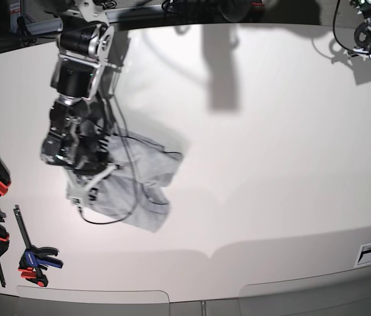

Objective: Fold the T-shirt properly
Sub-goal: 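Drag the shirt with the right gripper toward the right arm's side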

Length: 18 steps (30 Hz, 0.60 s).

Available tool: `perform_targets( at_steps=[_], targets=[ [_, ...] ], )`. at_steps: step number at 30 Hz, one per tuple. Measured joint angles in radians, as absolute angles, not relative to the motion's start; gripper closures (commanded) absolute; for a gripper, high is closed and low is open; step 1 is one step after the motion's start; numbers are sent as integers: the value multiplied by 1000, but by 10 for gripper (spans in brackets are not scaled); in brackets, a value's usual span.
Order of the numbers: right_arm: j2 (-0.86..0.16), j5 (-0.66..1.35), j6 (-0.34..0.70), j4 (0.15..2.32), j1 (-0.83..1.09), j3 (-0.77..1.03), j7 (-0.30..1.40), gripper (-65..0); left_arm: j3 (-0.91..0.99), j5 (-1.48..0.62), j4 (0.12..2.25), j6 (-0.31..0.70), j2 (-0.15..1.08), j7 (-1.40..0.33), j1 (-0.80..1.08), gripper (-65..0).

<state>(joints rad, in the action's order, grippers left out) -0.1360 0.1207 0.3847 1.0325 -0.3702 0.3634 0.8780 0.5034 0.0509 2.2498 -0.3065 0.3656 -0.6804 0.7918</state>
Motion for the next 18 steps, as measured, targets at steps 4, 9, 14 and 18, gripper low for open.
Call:
perform_targets(
  at_steps=[4, 9, 14, 18],
  targets=[
    [-210, 186, 394, 1034, -339, 429, 892, 0, 503, 24, 2250, -295, 365, -679, 786, 0],
    [-243, 218, 399, 1043, -310, 442, 941, 0, 503, -6, 2250, -279, 366, -673, 758, 0],
    [-238, 221, 399, 1078, -266, 445, 944, 0, 503, -24, 2250, -269, 366, -664, 756, 0],
    [-231, 233, 398, 1148, -259, 445, 975, 0, 503, -31, 2250, -269, 366, -658, 756, 0]
  ],
)
